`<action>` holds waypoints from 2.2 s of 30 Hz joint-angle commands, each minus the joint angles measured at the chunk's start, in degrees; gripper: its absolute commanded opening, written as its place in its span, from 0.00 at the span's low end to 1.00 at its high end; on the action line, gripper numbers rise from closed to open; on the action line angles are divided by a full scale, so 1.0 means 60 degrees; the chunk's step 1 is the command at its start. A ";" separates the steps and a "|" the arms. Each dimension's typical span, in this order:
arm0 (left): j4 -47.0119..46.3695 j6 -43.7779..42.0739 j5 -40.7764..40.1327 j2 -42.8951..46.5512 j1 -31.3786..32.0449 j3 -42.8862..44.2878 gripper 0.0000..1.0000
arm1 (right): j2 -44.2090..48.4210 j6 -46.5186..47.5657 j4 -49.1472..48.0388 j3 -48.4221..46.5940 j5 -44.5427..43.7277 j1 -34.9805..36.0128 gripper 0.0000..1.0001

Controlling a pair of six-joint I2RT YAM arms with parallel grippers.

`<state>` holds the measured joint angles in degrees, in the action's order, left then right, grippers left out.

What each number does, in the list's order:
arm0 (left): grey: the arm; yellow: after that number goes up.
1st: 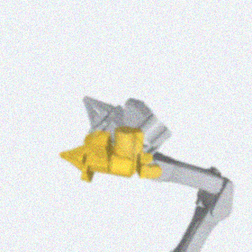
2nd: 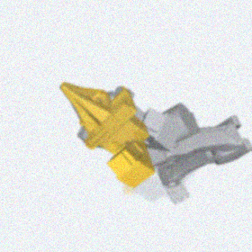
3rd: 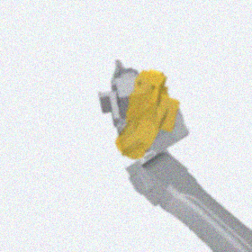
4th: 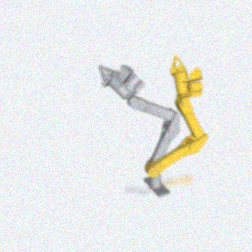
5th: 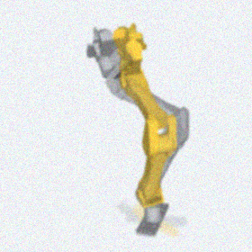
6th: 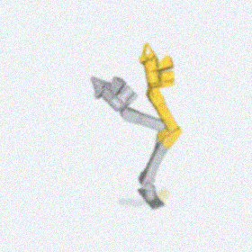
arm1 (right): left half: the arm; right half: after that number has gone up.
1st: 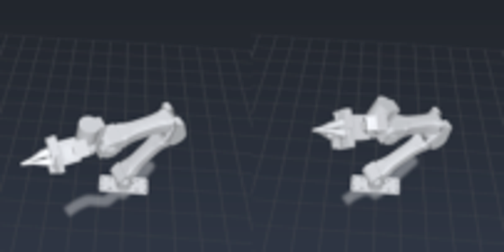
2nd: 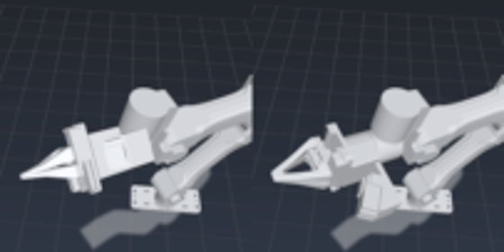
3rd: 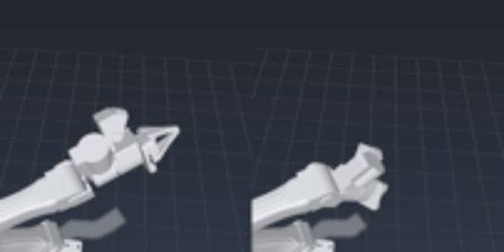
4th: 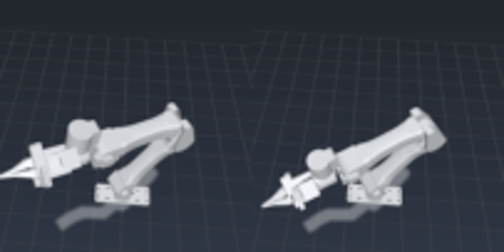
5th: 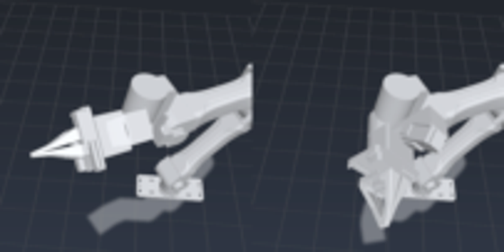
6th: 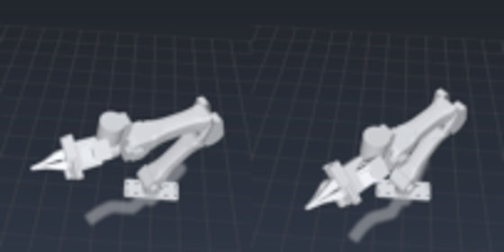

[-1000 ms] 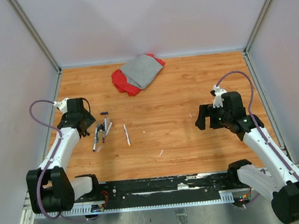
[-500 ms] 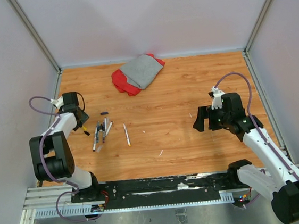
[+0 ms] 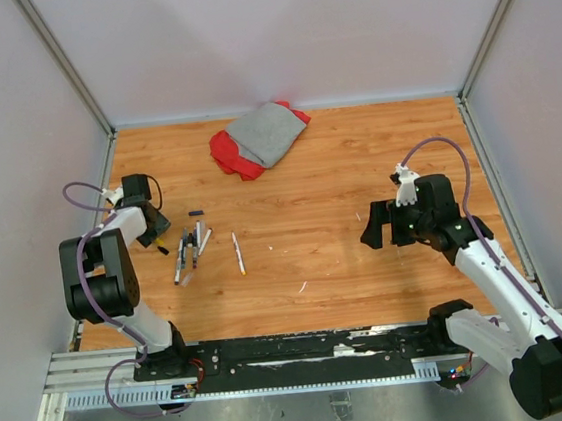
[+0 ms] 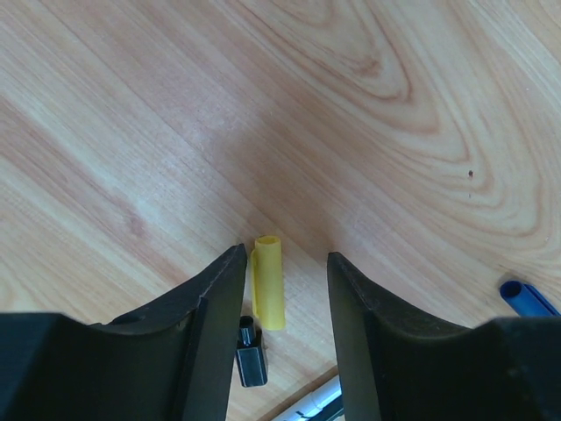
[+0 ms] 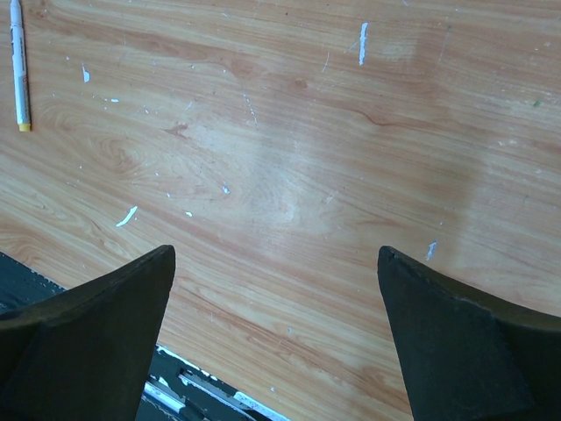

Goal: Insert the pens into the pen caps
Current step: Pick up the pen cap from the center of the board, then place the pen cap at the center of the board.

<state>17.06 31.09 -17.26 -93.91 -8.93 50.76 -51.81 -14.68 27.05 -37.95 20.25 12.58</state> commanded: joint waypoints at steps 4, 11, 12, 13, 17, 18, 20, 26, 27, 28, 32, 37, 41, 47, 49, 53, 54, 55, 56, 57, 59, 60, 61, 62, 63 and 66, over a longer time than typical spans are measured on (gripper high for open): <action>-0.0086 0.0089 -0.0259 -0.0187 -0.0098 -0.0085 0.45 | -0.0002 0.0177 -0.0070 0.0002 0.0245 -0.0125 0.99; -0.0353 0.0157 0.0063 -0.0153 -0.0102 -0.0426 0.33 | 0.0161 0.0177 -0.0115 0.0008 0.0173 -0.0130 1.00; -0.0388 0.0164 0.0111 -0.0145 -0.0102 -0.0456 0.31 | 0.0155 0.0185 -0.0086 -0.0003 0.0225 -0.0128 1.00; -0.0434 0.0159 0.0135 -0.0140 -0.0099 -0.0478 0.29 | 0.0145 0.0177 -0.0073 -0.0012 0.0252 -0.0125 1.00; -0.0570 0.0137 0.0346 -0.0143 -0.0105 -0.0531 0.23 | 0.0196 0.0175 -0.0067 0.0013 0.0099 -0.0132 1.00; -0.0583 0.0136 0.0394 -0.0147 -0.0099 -0.0519 0.22 | 0.0185 0.0170 -0.0078 0.0005 0.0063 -0.0130 0.99; -0.0608 0.0135 0.0474 -0.0110 -0.0107 -0.0500 0.18 | 0.0156 0.0176 -0.0055 -0.0038 0.0066 -0.0125 0.99; -0.0746 0.0078 0.0679 0.0199 -0.0088 -0.0450 0.11 | 0.0194 0.0179 0.0007 -0.0091 0.0067 -0.0126 0.99; -0.0772 0.0050 0.0732 0.0278 -0.0084 -0.0448 0.10 | 0.0197 0.0174 0.0006 -0.0090 0.0054 -0.0133 0.99; -0.0788 0.0048 0.0773 0.0367 -0.0087 -0.0433 0.08 | 0.0198 0.0168 0.0015 -0.0101 0.0040 -0.0133 0.99; -0.0776 0.0083 0.0790 0.0821 0.0151 -0.0416 0.06 | 0.0133 0.0172 0.0004 -0.0135 0.0045 -0.0130 0.99; -0.0409 0.0077 0.0272 0.1302 0.1173 -0.0244 0.05 | 0.0110 0.0161 0.0016 -0.0160 0.0068 -0.0121 0.99; -0.0111 0.0299 0.0129 0.1708 0.2296 -0.0330 0.05 | 0.0103 0.0134 0.0020 -0.0183 0.0067 -0.0130 0.99; 0.0149 0.1453 0.0157 0.1883 0.5437 -0.0285 0.05 | 0.0052 0.0132 0.0033 -0.0212 0.0082 -0.0132 0.99; 0.0195 0.1880 0.0050 0.1656 0.6481 -0.0104 0.05 | 0.0026 0.0132 0.0036 -0.0197 0.0061 -0.0126 0.98; 0.0237 0.2444 -0.0125 0.0724 0.8163 0.0550 0.04 | -0.0005 0.0103 0.0034 -0.0149 0.0053 -0.0130 0.99; 0.0239 0.2535 -0.0165 0.0474 0.8495 0.0648 0.04 | -0.0007 0.0104 0.0046 -0.0134 0.0053 -0.0133 0.98; 0.0239 0.2611 -0.0212 0.0215 0.8771 0.0850 0.04 | -0.0007 0.0104 0.0036 -0.0125 0.0056 -0.0126 0.99; 0.0252 0.2668 -0.0251 0.0009 0.8983 0.0982 0.04 | -0.0007 0.0114 0.0026 -0.0117 0.0042 -0.0129 0.99; 0.0281 0.2713 -0.0300 -0.0213 0.9154 0.1088 0.05 | -0.0007 0.0104 0.0021 -0.0105 0.0039 -0.0126 0.98; 0.0278 0.2809 -0.0326 -0.0508 0.9337 0.1223 0.05 | -0.0007 0.0107 0.0028 -0.0095 0.0045 -0.0133 0.98; 0.0253 0.2834 -0.0320 -0.0565 0.9404 0.1233 0.06 | -0.0015 0.0103 0.0026 -0.0098 0.0048 -0.0126 0.99; 0.0204 0.2857 -0.0325 -0.0575 0.9443 0.1236 0.07 | -0.0008 0.0110 0.0021 -0.0102 0.0045 -0.0122 0.99; 0.0160 0.2872 -0.0309 -0.0588 0.9455 0.1237 0.08 | -0.0007 0.0109 0.0022 -0.0094 0.0041 -0.0132 0.99; 0.0136 0.2871 -0.0293 -0.0613 0.9469 0.1233 0.09 | -0.0007 0.0103 0.0012 -0.0087 0.0038 -0.0133 0.99; 0.0160 0.2850 -0.0325 -0.0694 0.9471 0.1265 0.13 | -0.0007 0.0102 0.0005 -0.0067 0.0049 -0.0133 0.99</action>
<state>18.22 47.03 -17.26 -97.76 47.72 56.90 -51.79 -14.68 27.09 -37.95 20.60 12.58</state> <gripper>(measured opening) 0.163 0.986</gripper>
